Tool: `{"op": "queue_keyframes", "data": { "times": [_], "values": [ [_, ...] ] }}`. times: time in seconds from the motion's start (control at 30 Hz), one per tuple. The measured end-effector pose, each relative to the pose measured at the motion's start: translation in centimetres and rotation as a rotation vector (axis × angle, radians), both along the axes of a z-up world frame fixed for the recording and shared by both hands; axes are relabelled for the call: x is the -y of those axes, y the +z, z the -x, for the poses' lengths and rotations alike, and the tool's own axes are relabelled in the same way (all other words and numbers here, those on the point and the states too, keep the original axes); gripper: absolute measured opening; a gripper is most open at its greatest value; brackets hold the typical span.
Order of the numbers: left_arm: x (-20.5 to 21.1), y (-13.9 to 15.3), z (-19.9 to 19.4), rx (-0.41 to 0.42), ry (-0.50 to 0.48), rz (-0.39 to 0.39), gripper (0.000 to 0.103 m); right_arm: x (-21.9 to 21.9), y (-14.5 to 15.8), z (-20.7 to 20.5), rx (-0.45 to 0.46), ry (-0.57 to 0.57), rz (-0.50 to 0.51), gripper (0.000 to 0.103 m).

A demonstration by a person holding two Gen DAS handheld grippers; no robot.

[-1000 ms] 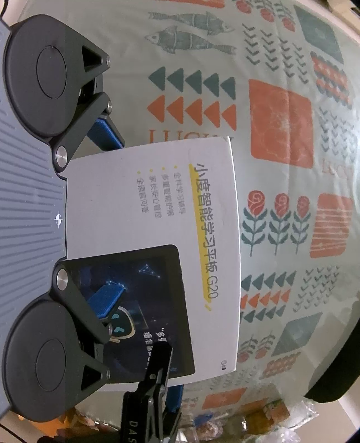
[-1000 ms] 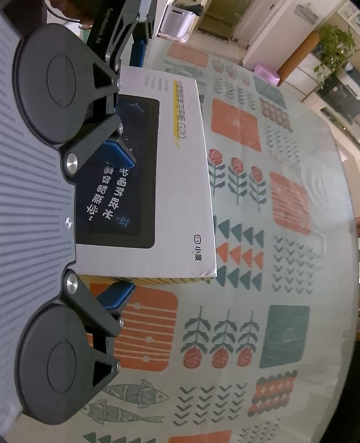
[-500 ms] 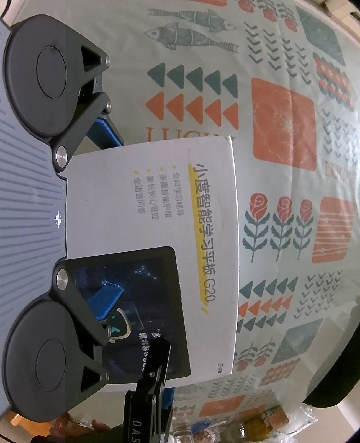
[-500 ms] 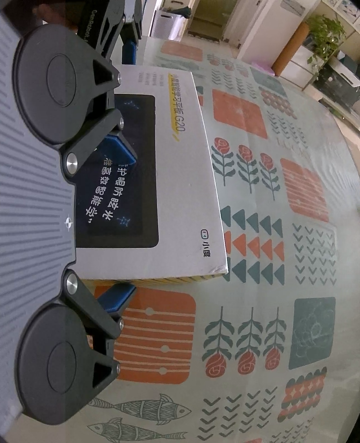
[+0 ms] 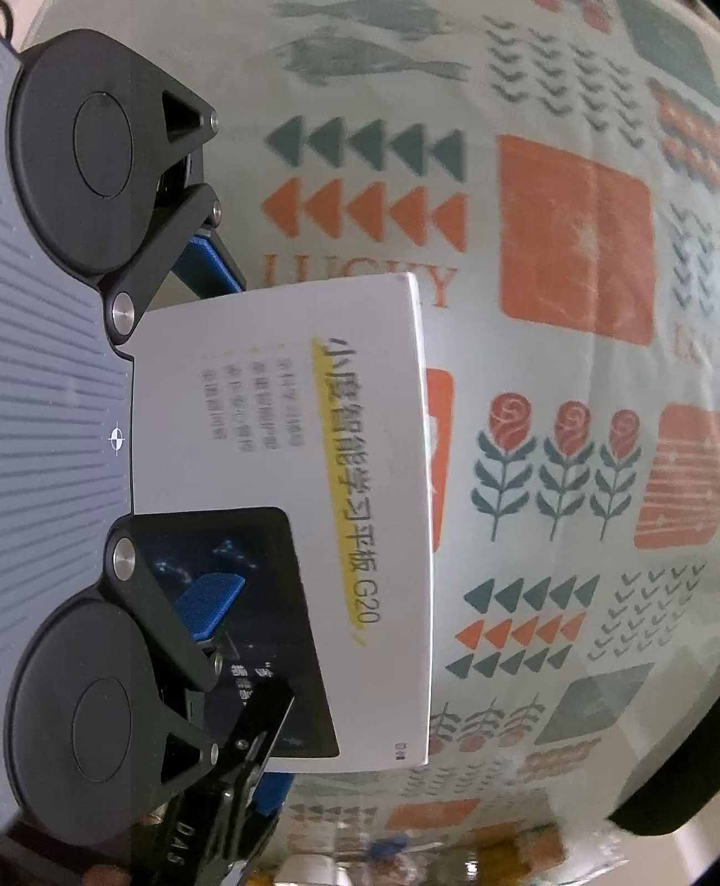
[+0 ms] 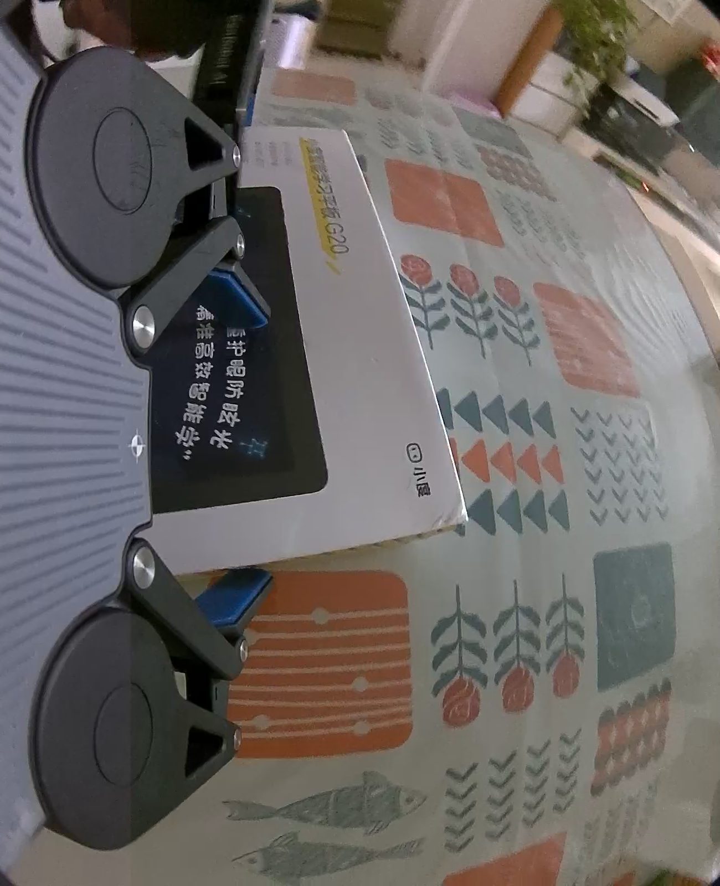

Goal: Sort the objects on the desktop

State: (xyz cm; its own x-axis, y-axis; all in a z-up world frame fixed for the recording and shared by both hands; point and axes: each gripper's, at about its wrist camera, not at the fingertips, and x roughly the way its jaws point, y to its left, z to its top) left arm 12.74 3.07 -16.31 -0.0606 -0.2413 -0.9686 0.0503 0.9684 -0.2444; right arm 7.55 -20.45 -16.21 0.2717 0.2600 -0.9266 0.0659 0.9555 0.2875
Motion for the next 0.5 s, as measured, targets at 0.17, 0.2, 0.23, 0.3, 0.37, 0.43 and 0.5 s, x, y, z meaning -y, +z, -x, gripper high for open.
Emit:
{"op": "queue_keyframes", "data": {
  "times": [0.17, 0.2, 0.23, 0.3, 0.37, 0.43, 0.5],
  "values": [
    [0.2, 0.4, -0.6, 0.037, -0.048, -0.021, 0.103, -1.1, 0.4, 0.7, 0.017, -0.094, 0.043, 0.103],
    [0.0, 0.5, -0.9, 0.045, -0.045, -0.024, 0.103, -1.2, 0.4, 0.8, 0.021, -0.109, 0.044, 0.103],
    [-0.1, 0.6, -1.3, 0.057, -0.047, -0.027, 0.103, -1.3, 0.4, 0.8, 0.02, -0.125, 0.041, 0.103],
    [-0.3, 0.8, -2.0, 0.08, -0.049, -0.034, 0.103, -1.5, 0.3, 0.5, 0.009, -0.155, 0.033, 0.103],
    [-0.5, 1.0, -2.7, 0.104, -0.051, -0.041, 0.103, -1.7, 0.2, -0.4, -0.009, -0.175, 0.022, 0.103],
    [-0.7, 1.2, -3.5, 0.127, -0.054, -0.047, 0.103, -2.1, 0.3, -1.1, -0.006, -0.171, 0.019, 0.103],
    [-0.8, 1.3, -3.6, 0.148, -0.06, -0.05, 0.103, -2.3, 0.3, -1.6, -0.003, -0.152, 0.02, 0.103]
  ]
}}
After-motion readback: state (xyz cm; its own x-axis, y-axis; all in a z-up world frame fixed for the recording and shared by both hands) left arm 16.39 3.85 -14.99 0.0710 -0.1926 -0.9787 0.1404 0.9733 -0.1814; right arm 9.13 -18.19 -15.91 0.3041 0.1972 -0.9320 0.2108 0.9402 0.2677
